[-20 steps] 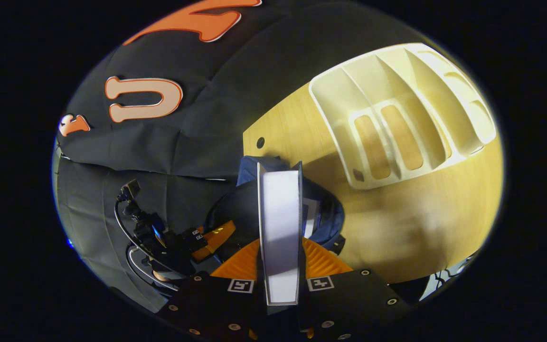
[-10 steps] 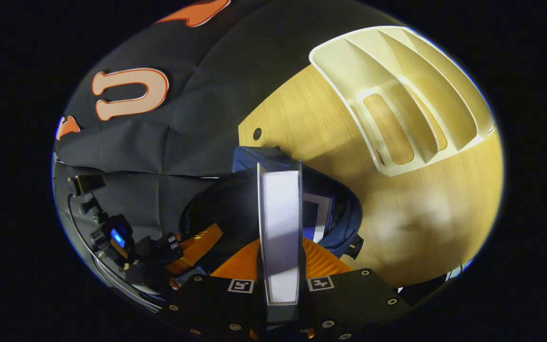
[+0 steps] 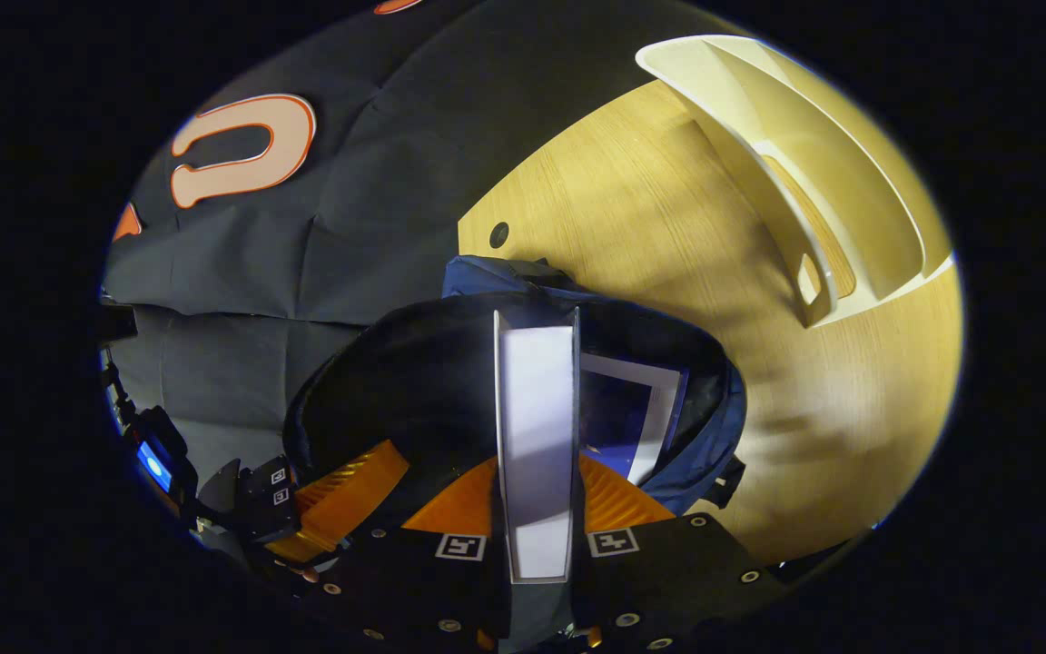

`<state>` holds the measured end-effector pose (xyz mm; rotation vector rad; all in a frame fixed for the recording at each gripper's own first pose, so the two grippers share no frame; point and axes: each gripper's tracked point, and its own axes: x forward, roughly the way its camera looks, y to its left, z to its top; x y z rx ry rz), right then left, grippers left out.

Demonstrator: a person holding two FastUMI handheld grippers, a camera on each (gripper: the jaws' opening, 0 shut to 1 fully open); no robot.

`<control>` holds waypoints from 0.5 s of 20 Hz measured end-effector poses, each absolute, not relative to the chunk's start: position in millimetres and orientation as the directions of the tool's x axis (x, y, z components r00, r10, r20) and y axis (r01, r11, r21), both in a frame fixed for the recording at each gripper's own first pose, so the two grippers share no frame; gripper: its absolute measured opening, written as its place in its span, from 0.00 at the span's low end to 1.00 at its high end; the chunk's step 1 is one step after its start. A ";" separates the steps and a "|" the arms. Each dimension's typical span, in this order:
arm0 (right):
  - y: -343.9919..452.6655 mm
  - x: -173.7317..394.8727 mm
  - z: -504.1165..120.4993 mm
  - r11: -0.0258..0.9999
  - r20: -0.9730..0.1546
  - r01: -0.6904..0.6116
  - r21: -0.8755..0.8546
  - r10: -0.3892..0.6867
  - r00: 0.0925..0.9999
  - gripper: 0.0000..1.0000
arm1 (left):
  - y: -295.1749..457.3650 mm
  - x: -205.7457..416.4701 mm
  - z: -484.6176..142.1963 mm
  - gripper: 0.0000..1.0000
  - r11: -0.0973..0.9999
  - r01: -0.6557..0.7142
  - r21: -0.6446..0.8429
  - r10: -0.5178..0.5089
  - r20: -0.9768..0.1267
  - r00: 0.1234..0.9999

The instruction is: Open the schoolbag, grab two books from the bookshelf and put them into the schoolbag.

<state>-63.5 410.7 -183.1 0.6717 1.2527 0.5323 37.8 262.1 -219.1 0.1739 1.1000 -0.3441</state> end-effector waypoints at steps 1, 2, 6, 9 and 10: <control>414.1 -63.0 -184.5 0.694 -0.673 -0.009 0.720 0.701 0.235 0.26 | 261.7 37.6 -220.2 0.05 0.934 0.355 -0.033 -0.187 -0.894 0.407; 417.4 -62.9 -186.9 0.688 -0.667 -0.017 0.725 0.709 0.228 0.26 | 261.1 37.4 -219.8 0.05 0.934 0.357 -0.036 -0.190 -0.893 0.408; 424.0 -64.9 -193.8 0.681 -0.659 -0.048 0.731 0.722 0.214 0.30 | 254.2 36.5 -214.0 0.05 0.924 0.380 -0.031 -0.200 -0.889 0.412; 424.4 -63.6 -209.0 0.733 -0.707 -0.088 0.675 0.676 0.208 0.40 | 257.4 35.8 -216.1 0.05 0.925 0.379 -0.031 -0.197 -0.891 0.409; 424.7 -71.2 -209.3 0.733 -0.714 -0.103 0.673 0.679 0.172 0.29 | 258.4 33.6 -218.0 0.05 0.926 0.377 -0.033 -0.197 -0.893 0.405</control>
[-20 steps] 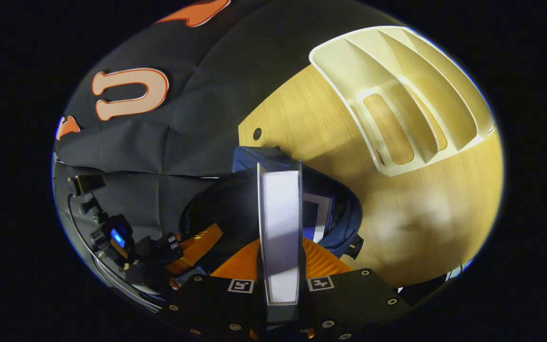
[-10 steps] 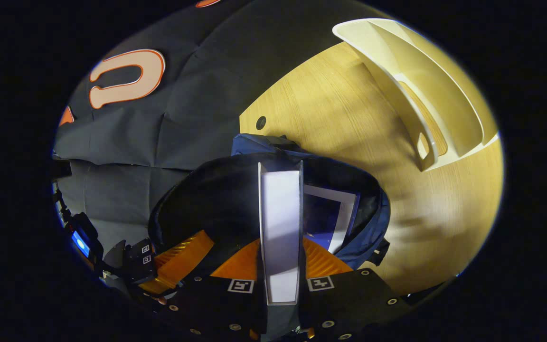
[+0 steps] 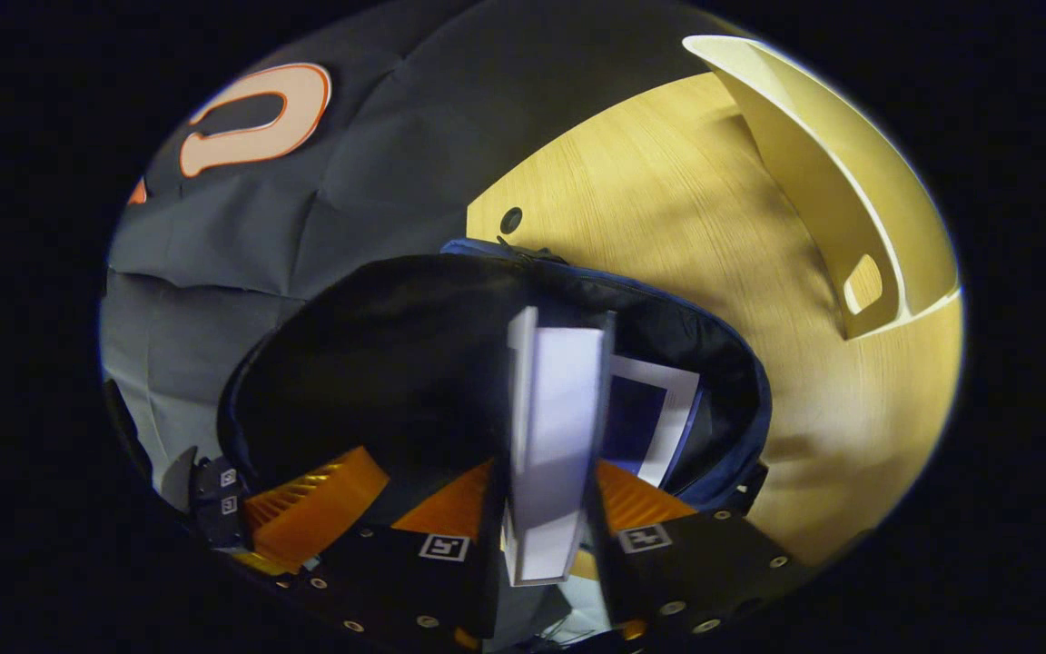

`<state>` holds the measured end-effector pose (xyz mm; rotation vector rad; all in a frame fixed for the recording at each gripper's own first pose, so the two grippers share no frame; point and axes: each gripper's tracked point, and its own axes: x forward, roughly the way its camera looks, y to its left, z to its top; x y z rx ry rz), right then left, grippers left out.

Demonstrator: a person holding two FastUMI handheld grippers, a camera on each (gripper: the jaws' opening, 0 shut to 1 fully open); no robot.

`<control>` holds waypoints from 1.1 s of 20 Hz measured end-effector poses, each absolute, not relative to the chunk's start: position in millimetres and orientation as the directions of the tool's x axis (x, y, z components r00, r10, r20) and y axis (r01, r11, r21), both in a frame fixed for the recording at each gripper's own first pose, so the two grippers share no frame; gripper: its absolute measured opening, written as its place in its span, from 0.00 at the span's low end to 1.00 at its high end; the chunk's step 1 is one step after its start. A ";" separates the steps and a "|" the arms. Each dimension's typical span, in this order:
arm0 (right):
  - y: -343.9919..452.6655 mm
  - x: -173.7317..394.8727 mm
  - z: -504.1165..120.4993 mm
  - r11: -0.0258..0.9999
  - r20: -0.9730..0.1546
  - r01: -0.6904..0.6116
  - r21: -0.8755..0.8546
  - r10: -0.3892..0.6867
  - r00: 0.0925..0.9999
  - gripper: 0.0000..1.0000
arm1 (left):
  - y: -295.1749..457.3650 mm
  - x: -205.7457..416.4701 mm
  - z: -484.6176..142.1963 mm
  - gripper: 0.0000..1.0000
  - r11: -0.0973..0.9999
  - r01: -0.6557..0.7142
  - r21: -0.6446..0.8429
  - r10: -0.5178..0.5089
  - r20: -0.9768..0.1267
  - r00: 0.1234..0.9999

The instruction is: Open the schoolbag, grab two books from the bookshelf and put them into the schoolbag.

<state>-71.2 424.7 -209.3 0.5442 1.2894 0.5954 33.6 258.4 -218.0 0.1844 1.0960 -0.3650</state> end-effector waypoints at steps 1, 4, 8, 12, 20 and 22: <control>429.0 -78.7 -209.7 0.728 -0.716 -0.108 0.678 0.686 0.131 0.43 | 259.3 32.9 -219.3 0.05 0.926 0.376 -0.035 -0.198 -0.893 0.405; 435.1 -80.2 -220.3 0.758 -0.754 -0.119 0.641 0.651 0.088 0.94 | 261.8 33.8 -219.3 0.05 0.930 0.365 -0.030 -0.189 -0.892 0.410; 426.3 -82.2 -222.2 0.819 -0.821 -0.109 0.563 0.570 0.045 0.97 | 261.0 33.0 -220.1 0.05 0.935 0.350 -0.049 -0.200 -0.891 0.409; 401.0 -75.6 -230.0 0.865 -0.865 -0.087 0.494 0.499 0.043 0.97 | 266.7 32.3 -218.1 0.05 0.943 0.328 -0.060 -0.202 -0.885 0.419; 387.4 -79.9 -213.2 0.854 -0.855 -0.097 0.512 0.517 0.043 0.98 | 262.9 27.8 -224.1 0.05 0.945 0.318 -0.079 -0.214 -0.884 0.416; 370.9 -68.7 -199.4 0.844 -0.840 -0.075 0.531 0.536 0.081 0.98 | 260.5 26.4 -227.4 0.05 0.943 0.324 -0.081 -0.218 -0.884 0.413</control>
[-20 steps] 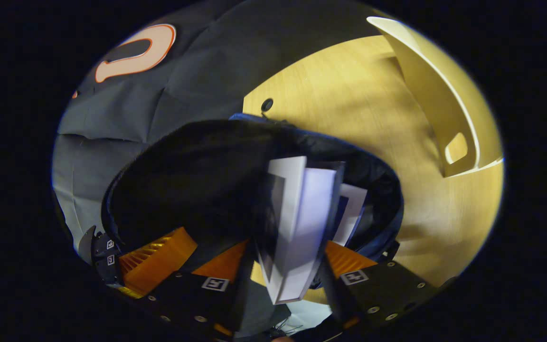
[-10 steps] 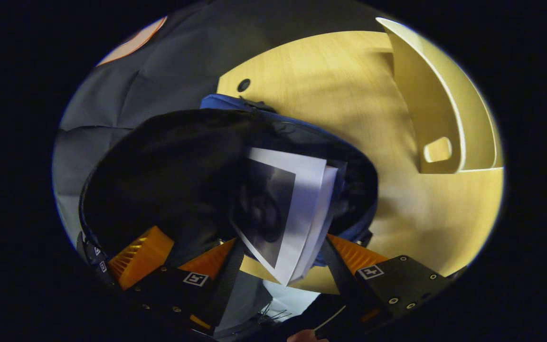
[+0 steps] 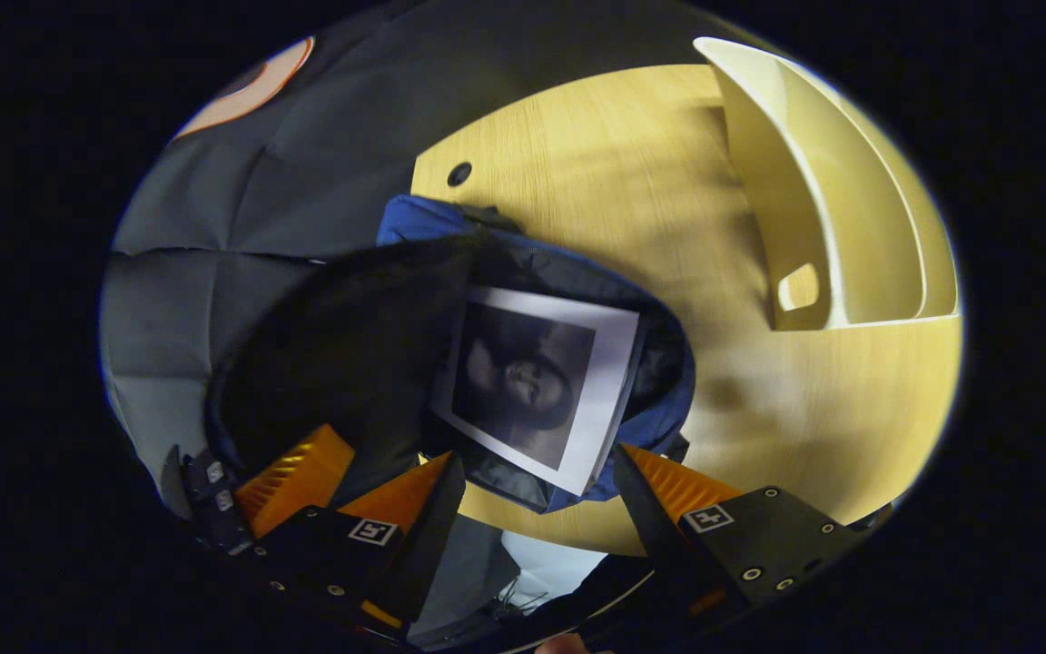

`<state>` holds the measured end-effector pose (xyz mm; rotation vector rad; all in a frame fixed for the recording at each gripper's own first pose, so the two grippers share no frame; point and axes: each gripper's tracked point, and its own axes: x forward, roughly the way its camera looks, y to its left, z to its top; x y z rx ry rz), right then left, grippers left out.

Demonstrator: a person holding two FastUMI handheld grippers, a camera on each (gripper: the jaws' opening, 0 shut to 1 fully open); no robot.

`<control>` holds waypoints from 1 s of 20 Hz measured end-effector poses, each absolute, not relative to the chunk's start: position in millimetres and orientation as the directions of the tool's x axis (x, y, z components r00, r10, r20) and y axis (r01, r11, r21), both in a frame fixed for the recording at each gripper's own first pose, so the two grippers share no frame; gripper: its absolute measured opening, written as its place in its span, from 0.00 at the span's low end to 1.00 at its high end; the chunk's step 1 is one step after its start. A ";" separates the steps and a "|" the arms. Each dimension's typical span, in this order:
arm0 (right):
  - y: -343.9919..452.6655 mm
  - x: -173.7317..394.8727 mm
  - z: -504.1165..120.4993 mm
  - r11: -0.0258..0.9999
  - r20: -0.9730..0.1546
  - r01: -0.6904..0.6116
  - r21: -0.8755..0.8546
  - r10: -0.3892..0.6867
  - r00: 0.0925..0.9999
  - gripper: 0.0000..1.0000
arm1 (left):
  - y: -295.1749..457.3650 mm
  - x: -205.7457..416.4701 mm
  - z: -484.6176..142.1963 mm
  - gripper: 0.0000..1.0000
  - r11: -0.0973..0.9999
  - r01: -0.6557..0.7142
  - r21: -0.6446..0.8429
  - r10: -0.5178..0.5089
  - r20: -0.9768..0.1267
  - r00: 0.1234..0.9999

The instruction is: Open the schoolbag, grab two books from the bookshelf and put them into the schoolbag.

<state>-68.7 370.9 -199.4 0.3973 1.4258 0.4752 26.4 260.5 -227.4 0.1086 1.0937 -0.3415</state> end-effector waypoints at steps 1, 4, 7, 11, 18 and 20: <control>362.0 -63.8 -191.3 0.837 -0.831 -0.065 0.544 0.548 0.100 0.98 | 259.0 26.2 -228.7 0.05 0.942 0.325 -0.083 -0.219 -0.886 0.410; 333.7 -48.7 -165.4 0.821 -0.804 -0.049 0.569 0.568 0.174 0.98 | 249.9 23.0 -238.2 0.05 0.937 0.338 -0.086 -0.223 -0.893 0.390; 308.9 -37.3 -142.1 0.807 -0.778 -0.054 0.588 0.583 0.234 0.98 | 242.5 20.3 -249.1 0.06 0.933 0.348 -0.093 -0.225 -0.904 0.362; 267.4 -20.0 -121.3 0.816 -0.757 -0.059 0.575 0.557 0.342 0.98 | 234.2 17.2 -254.0 0.07 0.932 0.344 -0.112 -0.233 -0.914 0.333; 202.5 -12.2 -121.2 0.836 -0.754 -0.013 0.549 0.502 0.424 0.97 | 205.3 -0.6 -270.6 0.34 0.930 0.316 -0.188 -0.281 -0.918 0.280; 187.1 -10.8 -120.9 0.839 -0.752 0.000 0.544 0.488 0.443 0.97 | 191.6 -8.7 -272.5 0.57 0.923 0.305 -0.236 -0.319 -0.911 0.260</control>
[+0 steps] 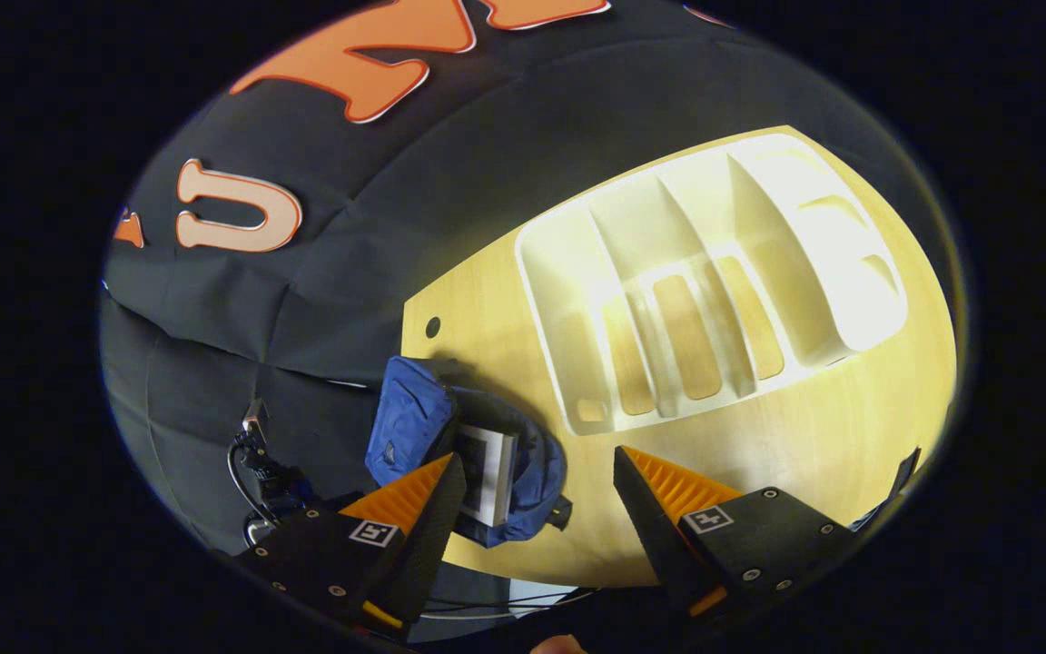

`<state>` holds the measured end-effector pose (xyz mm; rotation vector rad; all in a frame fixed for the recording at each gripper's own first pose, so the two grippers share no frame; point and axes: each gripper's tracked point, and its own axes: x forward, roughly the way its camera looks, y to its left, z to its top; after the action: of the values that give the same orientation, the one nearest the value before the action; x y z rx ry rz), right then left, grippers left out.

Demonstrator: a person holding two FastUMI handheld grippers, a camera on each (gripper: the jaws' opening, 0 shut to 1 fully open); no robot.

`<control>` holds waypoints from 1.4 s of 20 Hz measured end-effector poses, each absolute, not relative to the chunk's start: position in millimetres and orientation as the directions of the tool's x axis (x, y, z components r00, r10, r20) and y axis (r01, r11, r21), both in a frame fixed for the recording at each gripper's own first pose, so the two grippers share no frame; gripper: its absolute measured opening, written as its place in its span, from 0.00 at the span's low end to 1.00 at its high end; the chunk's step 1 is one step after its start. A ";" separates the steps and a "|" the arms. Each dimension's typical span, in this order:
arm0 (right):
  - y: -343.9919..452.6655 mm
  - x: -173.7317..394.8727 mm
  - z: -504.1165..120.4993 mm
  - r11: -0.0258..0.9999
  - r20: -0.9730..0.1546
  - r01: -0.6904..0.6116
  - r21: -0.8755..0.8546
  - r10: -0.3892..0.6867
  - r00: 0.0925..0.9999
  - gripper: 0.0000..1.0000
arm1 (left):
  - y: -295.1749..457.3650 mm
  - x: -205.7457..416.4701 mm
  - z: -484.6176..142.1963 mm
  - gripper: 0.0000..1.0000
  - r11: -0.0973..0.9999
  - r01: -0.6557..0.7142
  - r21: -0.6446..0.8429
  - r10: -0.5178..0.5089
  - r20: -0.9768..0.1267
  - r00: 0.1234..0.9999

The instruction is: Open the schoolbag, grab two books from the bookshelf and put them into the schoolbag.

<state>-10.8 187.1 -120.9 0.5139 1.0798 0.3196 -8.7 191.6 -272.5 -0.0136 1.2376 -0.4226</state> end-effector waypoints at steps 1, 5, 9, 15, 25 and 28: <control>179.5 -10.2 -119.7 0.841 -0.753 0.006 0.541 0.481 0.450 0.97 | 187.5 -9.7 -272.7 0.67 0.921 0.299 -0.248 -0.328 -0.909 0.258; 149.5 -6.7 -117.3 0.853 -0.745 0.011 0.521 0.449 0.493 0.98 | 177.8 -9.4 -269.3 0.89 0.926 0.287 -0.248 -0.328 -0.902 0.282; 124.4 -1.5 -114.0 0.862 -0.726 0.014 0.506 0.418 0.545 0.97 | 164.2 -4.6 -252.2 0.98 0.927 0.302 -0.220 -0.319 -0.889 0.330; 89.8 10.0 -87.1 0.892 -0.639 -0.042 0.449 0.354 0.683 0.97 | 131.1 14.7 -214.2 0.98 0.932 0.312 -0.186 -0.319 -0.831 0.456; 54.2 21.1 -31.7 0.943 -0.445 -0.112 0.312 0.250 0.860 0.97 | 80.5 66.3 -141.4 0.97 0.948 0.315 -0.034 -0.267 -0.622 0.736; 37.4 22.7 -14.2 0.965 -0.368 -0.098 0.244 0.185 0.911 0.97 | 81.2 79.7 -123.9 0.96 0.968 0.251 -0.019 -0.224 -0.518 0.826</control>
<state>22.7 37.4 -14.2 0.2232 0.3992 0.1472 79.7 81.2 -123.9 0.0508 0.5435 -0.2524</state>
